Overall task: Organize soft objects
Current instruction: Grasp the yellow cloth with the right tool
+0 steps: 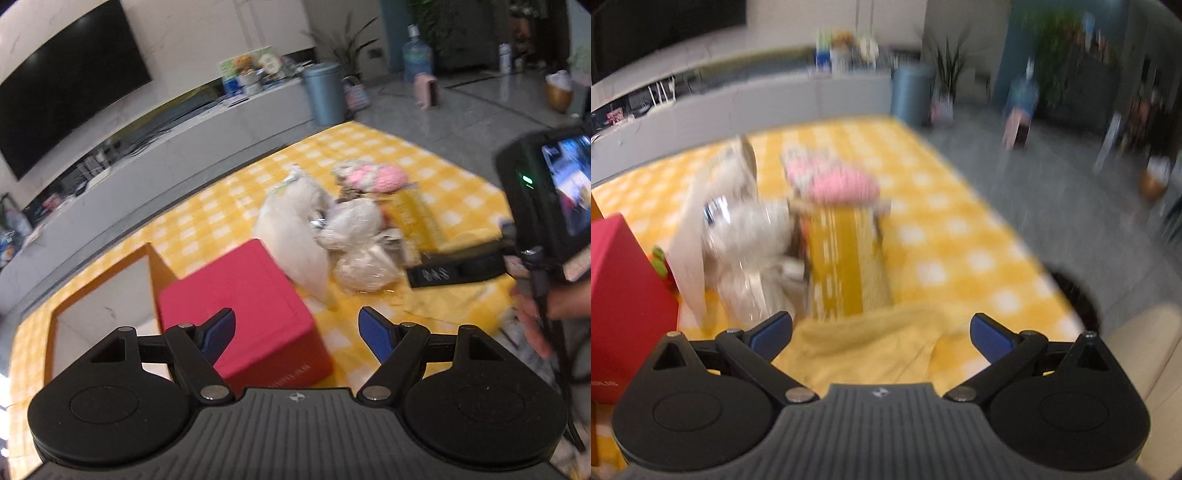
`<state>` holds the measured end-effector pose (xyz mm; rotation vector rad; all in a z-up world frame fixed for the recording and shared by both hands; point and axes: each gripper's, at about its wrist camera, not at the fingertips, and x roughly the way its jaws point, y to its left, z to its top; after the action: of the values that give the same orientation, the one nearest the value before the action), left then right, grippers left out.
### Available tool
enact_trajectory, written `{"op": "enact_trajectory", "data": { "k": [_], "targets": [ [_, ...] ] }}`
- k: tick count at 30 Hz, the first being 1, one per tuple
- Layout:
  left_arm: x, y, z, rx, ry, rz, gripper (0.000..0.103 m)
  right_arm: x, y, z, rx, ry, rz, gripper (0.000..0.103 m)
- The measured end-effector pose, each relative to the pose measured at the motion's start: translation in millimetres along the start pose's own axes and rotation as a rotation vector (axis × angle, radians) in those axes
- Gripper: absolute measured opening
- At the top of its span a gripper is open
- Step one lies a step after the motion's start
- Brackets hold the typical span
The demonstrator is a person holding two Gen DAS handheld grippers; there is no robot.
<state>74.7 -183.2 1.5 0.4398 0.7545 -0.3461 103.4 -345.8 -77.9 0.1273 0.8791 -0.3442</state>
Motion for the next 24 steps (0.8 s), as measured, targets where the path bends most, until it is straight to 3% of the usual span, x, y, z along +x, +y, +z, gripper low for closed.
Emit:
{"op": "enact_trajectory", "data": {
  "k": [2, 4, 9, 12, 19, 24],
  "targets": [
    [8, 3, 8, -0.013, 0.015, -0.008, 0.089, 12, -6, 2, 0.059, 0.064, 0.058, 0.100],
    [18, 4, 16, -0.024, 0.042, -0.018, 0.089, 18, -10, 2, 0.114, 0.068, 0.088, 0.100],
    [37, -2, 29, -0.006, 0.081, 0.005, 0.089, 43, -5, 3, 0.133, 0.149, 0.031, 0.100],
    [47, -6, 31, 0.007, 0.119, 0.013, 0.089, 57, -3, 4, 0.129, 0.219, 0.046, 0.100],
    [47, 0, 28, -0.017, 0.139, 0.008, 0.089, 73, 9, 4, 0.068, 0.246, -0.005, 0.098],
    [45, 2, 28, -0.013, 0.143, 0.026, 0.089, 61, 19, -1, 0.006, 0.207, 0.022, 0.079]
  ]
}}
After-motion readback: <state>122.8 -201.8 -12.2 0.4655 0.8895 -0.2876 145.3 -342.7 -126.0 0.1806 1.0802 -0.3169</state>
